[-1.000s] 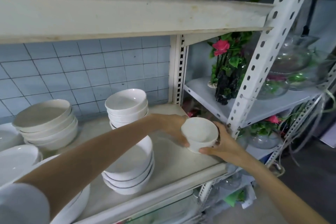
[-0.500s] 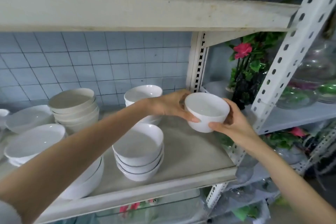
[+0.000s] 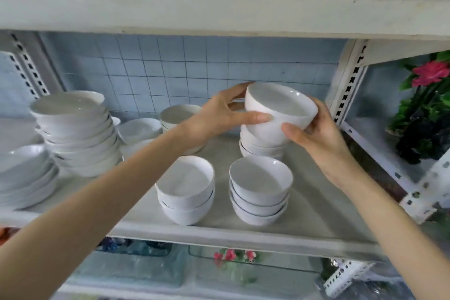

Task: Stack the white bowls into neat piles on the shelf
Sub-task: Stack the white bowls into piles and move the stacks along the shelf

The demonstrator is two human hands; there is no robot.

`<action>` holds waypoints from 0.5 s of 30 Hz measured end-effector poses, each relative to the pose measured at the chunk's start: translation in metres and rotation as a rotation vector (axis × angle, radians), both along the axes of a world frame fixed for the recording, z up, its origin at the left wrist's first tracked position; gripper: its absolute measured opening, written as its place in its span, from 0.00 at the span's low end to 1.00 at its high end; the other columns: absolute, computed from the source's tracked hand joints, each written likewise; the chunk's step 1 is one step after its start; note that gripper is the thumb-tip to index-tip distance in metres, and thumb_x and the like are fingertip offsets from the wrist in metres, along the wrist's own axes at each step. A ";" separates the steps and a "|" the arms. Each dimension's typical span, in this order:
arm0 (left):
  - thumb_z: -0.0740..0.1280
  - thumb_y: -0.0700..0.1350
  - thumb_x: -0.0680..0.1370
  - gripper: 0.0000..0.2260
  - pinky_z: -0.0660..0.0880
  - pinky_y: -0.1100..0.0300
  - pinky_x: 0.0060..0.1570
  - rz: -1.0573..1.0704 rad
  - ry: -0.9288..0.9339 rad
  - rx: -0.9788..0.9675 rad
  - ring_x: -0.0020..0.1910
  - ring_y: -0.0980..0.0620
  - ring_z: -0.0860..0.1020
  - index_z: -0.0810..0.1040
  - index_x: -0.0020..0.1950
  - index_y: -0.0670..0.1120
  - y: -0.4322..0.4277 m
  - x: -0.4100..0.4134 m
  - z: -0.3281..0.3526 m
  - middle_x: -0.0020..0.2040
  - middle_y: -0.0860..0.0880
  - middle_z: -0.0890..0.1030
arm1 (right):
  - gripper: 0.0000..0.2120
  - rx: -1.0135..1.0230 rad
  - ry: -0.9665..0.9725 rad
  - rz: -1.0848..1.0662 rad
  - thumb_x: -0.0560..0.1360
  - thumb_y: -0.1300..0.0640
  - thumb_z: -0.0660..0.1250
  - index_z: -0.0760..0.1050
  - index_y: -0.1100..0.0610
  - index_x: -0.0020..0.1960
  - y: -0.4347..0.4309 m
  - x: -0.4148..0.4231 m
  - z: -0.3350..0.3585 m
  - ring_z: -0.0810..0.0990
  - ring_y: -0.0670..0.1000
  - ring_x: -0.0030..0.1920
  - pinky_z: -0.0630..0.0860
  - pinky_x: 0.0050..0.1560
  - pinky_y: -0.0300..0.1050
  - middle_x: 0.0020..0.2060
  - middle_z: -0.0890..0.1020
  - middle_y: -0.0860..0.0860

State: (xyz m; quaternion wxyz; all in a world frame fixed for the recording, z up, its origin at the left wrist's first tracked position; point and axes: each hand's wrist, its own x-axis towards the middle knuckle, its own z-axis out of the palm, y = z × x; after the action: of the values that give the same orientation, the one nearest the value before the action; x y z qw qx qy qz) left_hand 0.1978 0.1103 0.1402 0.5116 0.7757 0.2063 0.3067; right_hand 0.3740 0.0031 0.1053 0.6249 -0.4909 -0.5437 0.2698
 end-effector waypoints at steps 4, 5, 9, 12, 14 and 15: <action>0.77 0.39 0.65 0.29 0.76 0.65 0.49 0.127 -0.136 -0.034 0.52 0.58 0.81 0.70 0.63 0.46 0.007 -0.039 -0.001 0.55 0.51 0.80 | 0.40 0.024 -0.009 0.058 0.60 0.50 0.77 0.63 0.56 0.67 0.021 -0.036 0.005 0.76 0.37 0.55 0.74 0.51 0.32 0.57 0.75 0.44; 0.76 0.41 0.64 0.31 0.77 0.64 0.51 0.141 -0.150 -0.035 0.53 0.56 0.80 0.69 0.64 0.45 0.009 -0.048 -0.002 0.57 0.48 0.80 | 0.39 0.027 0.000 0.068 0.61 0.51 0.76 0.63 0.57 0.67 0.026 -0.045 0.005 0.76 0.35 0.54 0.73 0.50 0.31 0.56 0.75 0.44; 0.75 0.48 0.64 0.32 0.75 0.57 0.59 0.185 -0.159 -0.020 0.59 0.53 0.78 0.71 0.65 0.43 0.011 -0.082 -0.003 0.61 0.48 0.78 | 0.47 0.031 0.046 0.060 0.53 0.40 0.79 0.64 0.56 0.65 0.040 -0.082 0.002 0.77 0.37 0.53 0.74 0.49 0.31 0.56 0.75 0.46; 0.75 0.49 0.65 0.32 0.76 0.60 0.56 0.187 -0.148 -0.015 0.59 0.54 0.78 0.71 0.67 0.45 0.014 -0.103 -0.010 0.61 0.49 0.79 | 0.46 0.027 0.053 0.039 0.51 0.33 0.77 0.66 0.52 0.62 0.044 -0.104 -0.001 0.76 0.39 0.55 0.74 0.51 0.34 0.58 0.75 0.47; 0.74 0.46 0.67 0.29 0.76 0.63 0.53 0.184 -0.152 -0.021 0.59 0.55 0.78 0.71 0.67 0.46 0.017 -0.116 -0.020 0.61 0.49 0.79 | 0.41 0.010 0.037 0.033 0.53 0.36 0.79 0.66 0.48 0.60 0.043 -0.116 -0.006 0.76 0.37 0.55 0.74 0.51 0.33 0.58 0.75 0.45; 0.73 0.45 0.68 0.28 0.75 0.64 0.52 0.184 -0.162 -0.032 0.60 0.55 0.78 0.71 0.67 0.46 0.017 -0.121 -0.027 0.62 0.49 0.78 | 0.38 0.002 0.036 0.034 0.56 0.42 0.80 0.66 0.48 0.59 0.041 -0.121 -0.011 0.76 0.35 0.54 0.74 0.50 0.31 0.57 0.74 0.44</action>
State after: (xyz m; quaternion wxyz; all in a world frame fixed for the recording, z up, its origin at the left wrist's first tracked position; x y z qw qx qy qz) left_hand 0.0763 0.1275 0.1131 0.5084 0.7180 0.2395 0.4107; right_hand 0.2529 0.0442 0.0948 0.6303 -0.4763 -0.5409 0.2888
